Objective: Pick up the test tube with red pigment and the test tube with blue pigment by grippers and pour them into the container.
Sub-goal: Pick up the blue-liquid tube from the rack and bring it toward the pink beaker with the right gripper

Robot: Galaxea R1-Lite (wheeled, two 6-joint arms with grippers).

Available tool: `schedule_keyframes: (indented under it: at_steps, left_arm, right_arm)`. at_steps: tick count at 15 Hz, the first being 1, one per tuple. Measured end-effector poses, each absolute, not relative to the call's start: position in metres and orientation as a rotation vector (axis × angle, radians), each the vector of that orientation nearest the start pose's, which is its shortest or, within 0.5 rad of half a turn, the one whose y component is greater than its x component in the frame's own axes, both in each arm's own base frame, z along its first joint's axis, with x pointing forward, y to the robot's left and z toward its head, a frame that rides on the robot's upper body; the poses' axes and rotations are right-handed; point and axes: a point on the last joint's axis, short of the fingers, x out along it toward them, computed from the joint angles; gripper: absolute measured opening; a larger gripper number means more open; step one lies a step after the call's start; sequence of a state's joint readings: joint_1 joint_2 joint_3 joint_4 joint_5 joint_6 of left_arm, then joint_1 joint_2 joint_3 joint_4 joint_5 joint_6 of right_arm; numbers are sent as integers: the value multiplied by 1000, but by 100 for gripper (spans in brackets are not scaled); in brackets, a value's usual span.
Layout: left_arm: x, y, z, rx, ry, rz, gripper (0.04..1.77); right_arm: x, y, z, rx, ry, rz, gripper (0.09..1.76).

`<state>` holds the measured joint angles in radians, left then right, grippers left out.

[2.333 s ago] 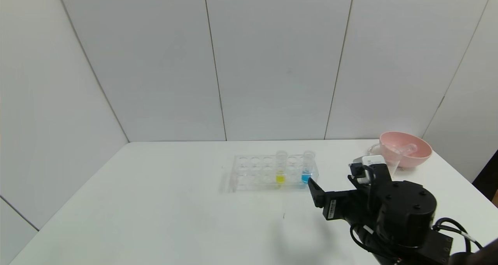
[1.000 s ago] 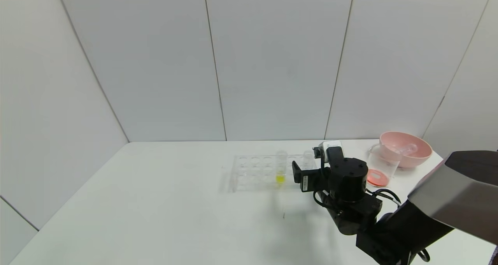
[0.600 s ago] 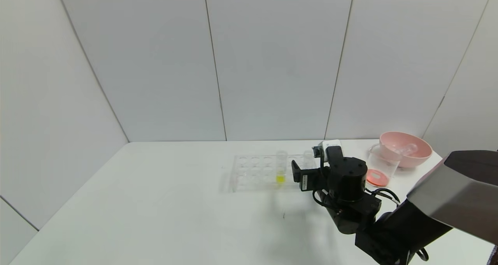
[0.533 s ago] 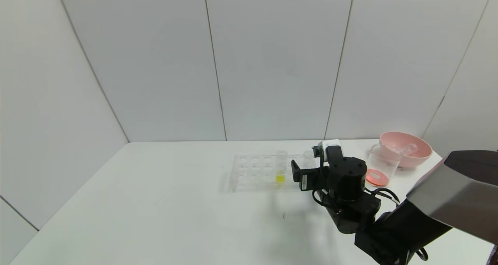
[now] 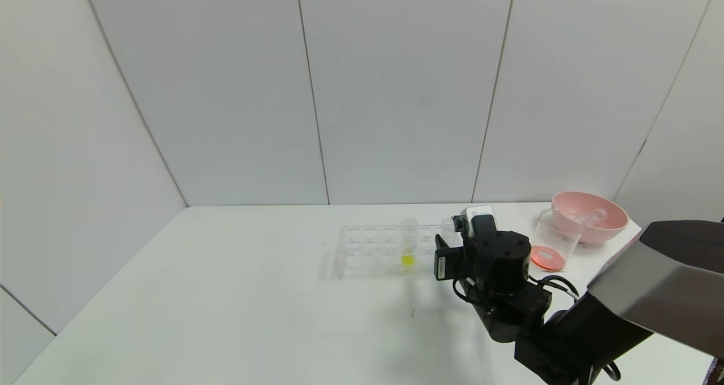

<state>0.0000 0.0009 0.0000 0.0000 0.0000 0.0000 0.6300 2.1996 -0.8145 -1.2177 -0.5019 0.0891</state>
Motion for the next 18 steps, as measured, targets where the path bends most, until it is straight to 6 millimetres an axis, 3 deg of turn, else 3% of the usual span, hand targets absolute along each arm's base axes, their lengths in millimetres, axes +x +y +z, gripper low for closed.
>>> schedule_keyframes:
  at_steps: [2,9,18]
  left_arm:
    - [-23,0,75,0,1,0,176]
    - [-23,0,75,0,1,0,176]
    - [-23,0,75,0,1,0,176]
  right_arm:
    - [314,216,68,-1,147,122,48]
    - [315,215,74,-15,131,122,48]
    - [305,213,129,-61,-6,140,48]
